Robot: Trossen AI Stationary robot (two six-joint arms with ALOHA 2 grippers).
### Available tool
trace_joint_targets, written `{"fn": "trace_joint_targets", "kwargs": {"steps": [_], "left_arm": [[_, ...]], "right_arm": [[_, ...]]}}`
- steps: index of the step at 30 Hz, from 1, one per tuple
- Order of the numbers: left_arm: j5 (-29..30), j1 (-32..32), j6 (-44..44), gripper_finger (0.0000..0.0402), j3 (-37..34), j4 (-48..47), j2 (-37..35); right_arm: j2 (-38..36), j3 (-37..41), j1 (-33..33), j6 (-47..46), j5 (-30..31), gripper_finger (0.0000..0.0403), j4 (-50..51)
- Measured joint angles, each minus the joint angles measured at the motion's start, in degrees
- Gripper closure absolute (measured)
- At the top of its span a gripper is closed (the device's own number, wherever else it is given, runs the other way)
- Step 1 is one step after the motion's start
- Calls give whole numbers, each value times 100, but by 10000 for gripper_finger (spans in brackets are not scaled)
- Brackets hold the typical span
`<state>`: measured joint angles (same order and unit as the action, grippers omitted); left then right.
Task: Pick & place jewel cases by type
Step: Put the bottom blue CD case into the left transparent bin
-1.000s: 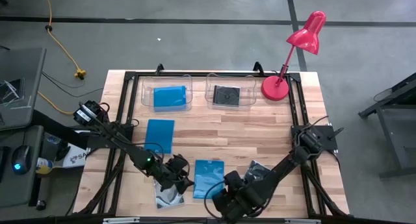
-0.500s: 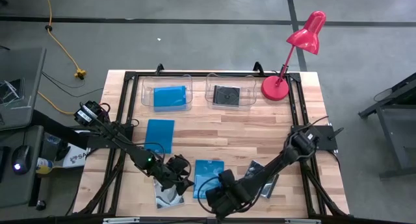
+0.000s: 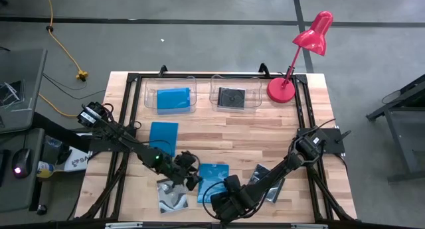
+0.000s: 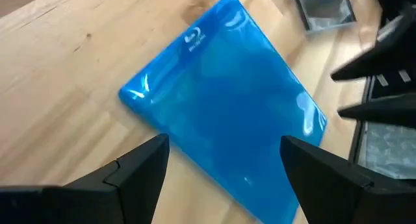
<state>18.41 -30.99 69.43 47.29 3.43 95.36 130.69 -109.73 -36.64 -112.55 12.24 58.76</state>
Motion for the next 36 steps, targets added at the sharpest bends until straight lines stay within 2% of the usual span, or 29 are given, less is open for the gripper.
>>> {"fn": "trace_joint_targets", "kwargs": {"steps": [7, 14, 24, 36], "left_arm": [[-417, 232, -36, 110, -13, -46, 220], [-590, 210, 89, 110, 13, 385, 614], [-559, 217, 128, 110, 8, 662, 760], [-569, 343, -218, 110, -20, 1646, 808]], "right_arm": [[93, 0, -1, -111, -131, 206, -45], [285, -2, -15, -125, -163, 206, -272], [539, -17, -17, -37, -91, 206, -692], [551, -5, 76, 477, 134, 206, -1436]]}}
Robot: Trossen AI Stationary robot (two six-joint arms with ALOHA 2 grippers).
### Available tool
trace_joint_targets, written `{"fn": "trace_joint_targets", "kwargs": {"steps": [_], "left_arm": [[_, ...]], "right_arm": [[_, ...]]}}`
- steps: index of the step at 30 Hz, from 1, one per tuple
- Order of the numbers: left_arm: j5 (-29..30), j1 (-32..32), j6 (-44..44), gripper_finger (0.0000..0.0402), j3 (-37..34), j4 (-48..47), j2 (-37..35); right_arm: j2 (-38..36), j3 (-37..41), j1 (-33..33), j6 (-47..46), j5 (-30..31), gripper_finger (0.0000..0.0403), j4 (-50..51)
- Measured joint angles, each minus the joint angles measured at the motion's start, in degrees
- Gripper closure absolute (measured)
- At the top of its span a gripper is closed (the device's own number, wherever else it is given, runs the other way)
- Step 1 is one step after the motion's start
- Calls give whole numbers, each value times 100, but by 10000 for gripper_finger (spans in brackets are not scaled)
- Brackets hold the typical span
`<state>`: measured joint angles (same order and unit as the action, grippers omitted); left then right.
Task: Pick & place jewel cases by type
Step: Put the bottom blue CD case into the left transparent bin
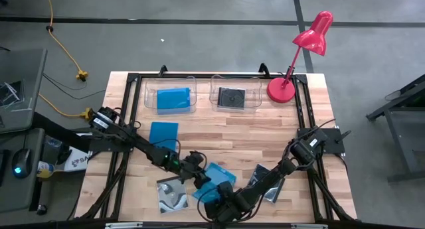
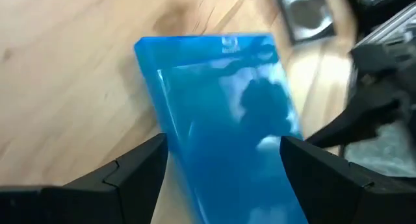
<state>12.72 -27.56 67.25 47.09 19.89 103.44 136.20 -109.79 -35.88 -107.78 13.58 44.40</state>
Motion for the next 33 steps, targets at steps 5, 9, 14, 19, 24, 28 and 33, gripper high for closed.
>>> {"fn": "trace_joint_targets", "kwargs": {"steps": [5, 9, 14, 19, 24, 28, 33], "left_arm": [[-54, 107, -168, 110, -4, 567, 0], [-271, 118, -147, 110, 1, 1011, -19], [-766, 80, -276, 110, 24, 1205, -27], [-892, 87, -405, 110, 24, 1185, -26], [-923, 88, -556, 110, 24, 1162, -26], [-963, 88, -601, 110, 24, 990, -26], [-1043, 91, -720, 134, 20, 801, -26]], "right_arm": [[4, -1, 2, 90, 11, 206, -31], [4, 0, 2, 163, 47, 206, -20], [4, -1, 9, 283, 89, 206, -26], [4, -1, 11, 373, 108, 206, 5], [4, -1, 15, 488, 97, 206, 24], [4, -1, 15, 539, 79, 206, 30], [9, -1, -54, 562, 124, 206, 38]]}}
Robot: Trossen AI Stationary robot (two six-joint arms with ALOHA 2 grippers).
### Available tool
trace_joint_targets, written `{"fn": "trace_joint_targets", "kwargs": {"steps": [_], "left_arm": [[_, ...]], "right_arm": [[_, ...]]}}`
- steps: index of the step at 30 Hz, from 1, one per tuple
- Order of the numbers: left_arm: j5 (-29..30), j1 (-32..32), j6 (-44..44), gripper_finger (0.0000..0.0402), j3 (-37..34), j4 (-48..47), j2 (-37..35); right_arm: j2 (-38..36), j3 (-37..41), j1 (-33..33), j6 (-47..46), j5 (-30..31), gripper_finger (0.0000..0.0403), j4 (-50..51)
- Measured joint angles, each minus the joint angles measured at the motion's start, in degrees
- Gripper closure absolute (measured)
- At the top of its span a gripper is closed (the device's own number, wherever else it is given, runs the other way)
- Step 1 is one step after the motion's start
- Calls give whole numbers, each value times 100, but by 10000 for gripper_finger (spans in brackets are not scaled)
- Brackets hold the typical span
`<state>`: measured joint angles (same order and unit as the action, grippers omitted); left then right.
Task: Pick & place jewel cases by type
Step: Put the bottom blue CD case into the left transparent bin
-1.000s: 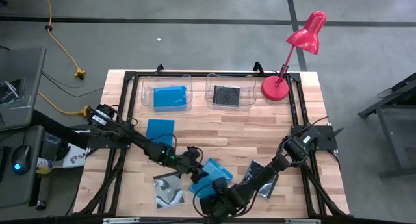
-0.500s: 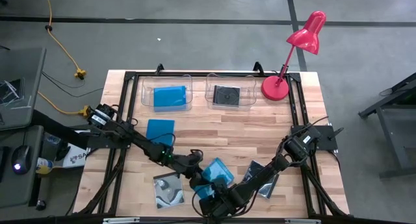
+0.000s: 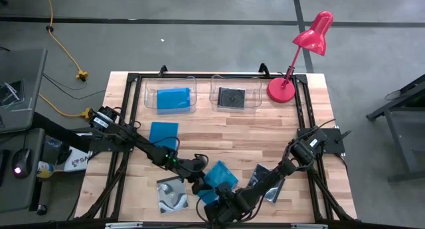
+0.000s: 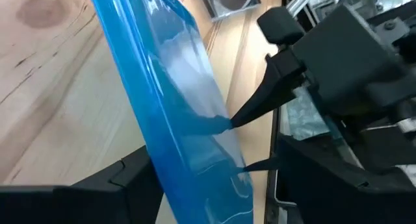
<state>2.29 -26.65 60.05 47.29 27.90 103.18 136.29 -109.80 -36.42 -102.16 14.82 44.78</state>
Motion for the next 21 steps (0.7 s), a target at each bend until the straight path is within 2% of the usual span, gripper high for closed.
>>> {"fn": "trace_joint_targets", "kwargs": {"steps": [12, 21], "left_arm": [[-8, 2, -160, 269, -2, -114, 0], [-213, 9, -646, 349, 14, -285, -20]], "right_arm": [[0, 0, -78, 95, 4, 206, 12], [-69, 18, -371, 116, 179, 206, 51]]}}
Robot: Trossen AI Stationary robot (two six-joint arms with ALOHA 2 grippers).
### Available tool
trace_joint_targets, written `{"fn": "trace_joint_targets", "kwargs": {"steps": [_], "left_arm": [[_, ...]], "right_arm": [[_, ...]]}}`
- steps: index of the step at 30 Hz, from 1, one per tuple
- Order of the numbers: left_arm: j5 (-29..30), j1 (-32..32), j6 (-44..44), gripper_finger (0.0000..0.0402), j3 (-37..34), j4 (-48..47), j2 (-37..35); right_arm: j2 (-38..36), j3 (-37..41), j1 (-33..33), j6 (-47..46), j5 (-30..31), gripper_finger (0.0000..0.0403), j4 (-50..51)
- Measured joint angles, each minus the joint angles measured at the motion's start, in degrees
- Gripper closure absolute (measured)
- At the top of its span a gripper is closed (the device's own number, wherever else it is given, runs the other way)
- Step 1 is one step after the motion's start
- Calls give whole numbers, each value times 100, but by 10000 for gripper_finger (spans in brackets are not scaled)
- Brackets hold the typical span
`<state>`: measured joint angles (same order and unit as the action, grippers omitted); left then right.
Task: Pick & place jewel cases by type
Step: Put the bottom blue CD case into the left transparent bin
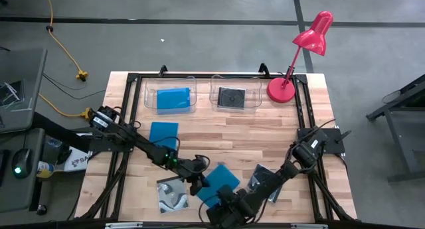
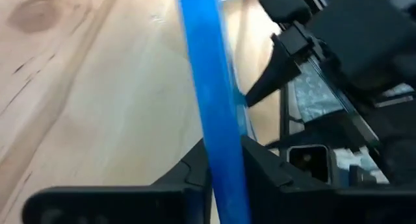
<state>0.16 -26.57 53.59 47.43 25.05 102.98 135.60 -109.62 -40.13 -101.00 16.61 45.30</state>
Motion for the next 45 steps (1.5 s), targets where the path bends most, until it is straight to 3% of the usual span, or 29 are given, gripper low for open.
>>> {"fn": "trace_joint_targets", "kwargs": {"steps": [8, 16, 24, 31, 45], "left_arm": [[-362, 48, -715, 363, 4, -7, -7], [-1591, 389, -1707, 365, -18, 473, 19], [-2157, 726, -1974, 366, -27, 867, -62], [-2638, 748, -2086, 365, 36, 1167, -127], [-2640, 748, -2334, 365, 358, 1142, -129]], "right_arm": [[-576, 2, -359, 60, 393, 206, 443], [-1437, -4, -681, 349, 1144, 206, 1226], [-2090, -9, -671, 981, 1987, 206, 1702], [-2245, -9, -555, 962, 1869, 206, 2545], [-2246, -13, -486, 1029, 1777, 206, 2701]]}}
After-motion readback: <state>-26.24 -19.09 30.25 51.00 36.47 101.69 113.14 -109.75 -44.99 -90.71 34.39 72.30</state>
